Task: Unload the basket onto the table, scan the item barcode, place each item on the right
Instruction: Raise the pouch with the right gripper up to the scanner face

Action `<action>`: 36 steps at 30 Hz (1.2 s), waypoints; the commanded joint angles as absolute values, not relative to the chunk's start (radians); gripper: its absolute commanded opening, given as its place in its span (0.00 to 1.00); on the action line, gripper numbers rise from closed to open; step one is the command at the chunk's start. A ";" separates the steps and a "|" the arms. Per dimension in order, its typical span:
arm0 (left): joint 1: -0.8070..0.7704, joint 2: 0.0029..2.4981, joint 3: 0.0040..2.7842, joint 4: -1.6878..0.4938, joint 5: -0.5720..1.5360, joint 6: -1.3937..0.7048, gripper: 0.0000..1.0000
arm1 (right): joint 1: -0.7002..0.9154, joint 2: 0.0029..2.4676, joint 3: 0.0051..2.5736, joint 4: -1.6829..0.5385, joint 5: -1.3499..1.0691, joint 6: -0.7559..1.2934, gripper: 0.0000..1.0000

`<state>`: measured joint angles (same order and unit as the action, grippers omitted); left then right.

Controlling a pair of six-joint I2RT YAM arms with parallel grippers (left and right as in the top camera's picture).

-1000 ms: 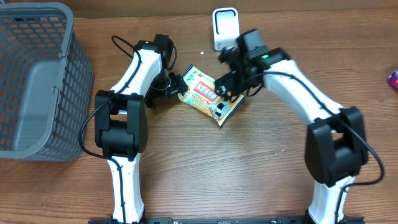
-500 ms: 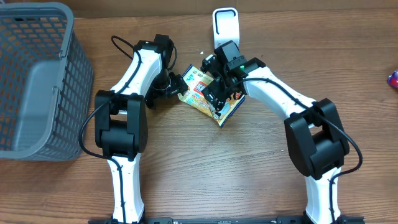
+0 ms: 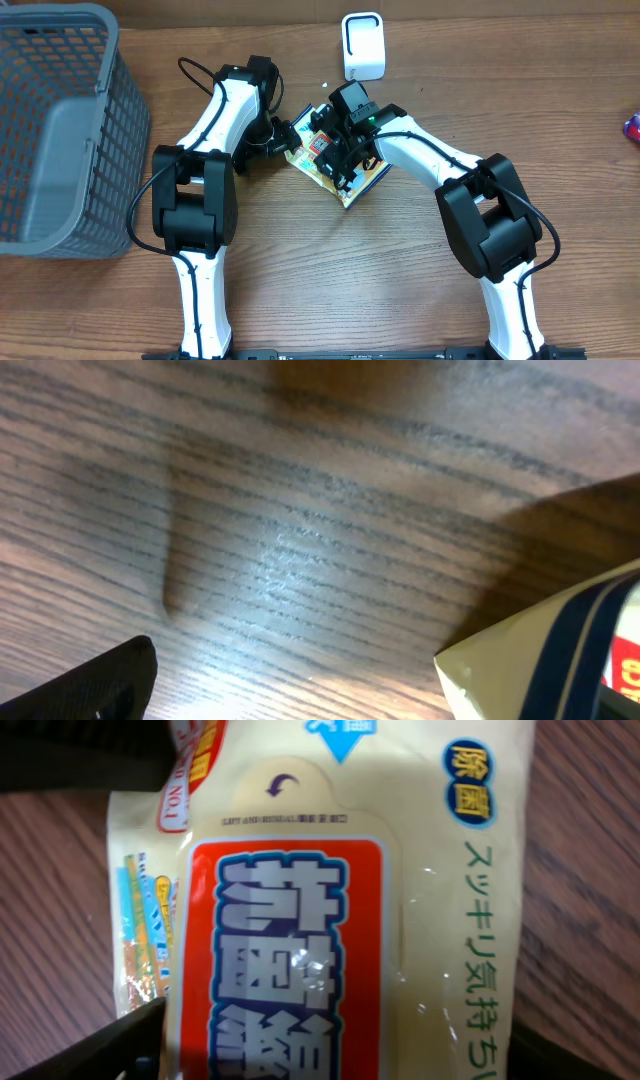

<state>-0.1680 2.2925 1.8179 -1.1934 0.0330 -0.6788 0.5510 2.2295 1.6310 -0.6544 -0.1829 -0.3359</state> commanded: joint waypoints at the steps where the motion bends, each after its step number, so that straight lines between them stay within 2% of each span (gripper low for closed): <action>1: -0.163 2.269 1.809 -1.203 0.059 -0.616 1.00 | 0.567 2.257 1.636 -0.662 -0.193 -0.286 0.54; 2: -0.163 2.268 1.810 -1.201 0.082 -0.581 1.00 | 0.567 2.255 1.637 -0.662 -0.187 -0.261 0.43; 3: -0.163 2.268 1.816 -1.201 0.113 -0.544 1.00 | 0.563 2.255 1.639 -0.662 -0.179 -0.226 0.37; 10: -0.163 2.268 1.937 -1.274 0.194 -0.448 1.00 | 0.530 2.237 1.680 -0.691 -0.177 -0.088 0.16; 13: -0.163 2.268 2.033 -1.338 0.193 -0.440 1.00 | 0.511 2.216 1.705 -0.706 -0.178 -0.041 0.13; 20: -0.157 2.268 2.289 -1.479 0.191 -0.442 1.00 | 0.433 2.133 1.783 -0.711 -0.176 0.084 0.14; 25: -0.155 2.269 2.307 -1.496 0.177 -0.441 1.00 | 0.364 2.107 1.892 -0.714 -0.178 0.193 0.15; 28: -0.157 2.269 2.302 -1.496 0.144 -0.441 1.00 | 0.319 2.107 1.977 -0.701 -0.224 0.279 0.10; 32: -0.157 2.269 2.301 -1.495 0.145 -0.441 1.00 | 0.289 2.107 1.998 -0.574 -0.260 0.292 0.06; 36: -0.157 2.269 2.301 -1.495 0.145 -0.441 1.00 | 0.285 2.112 1.996 -0.474 -0.239 0.284 0.09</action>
<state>-0.1570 2.2871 2.2917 -1.4944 0.1596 -0.4625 0.2790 2.1479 1.9682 -0.5194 -0.2314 0.2676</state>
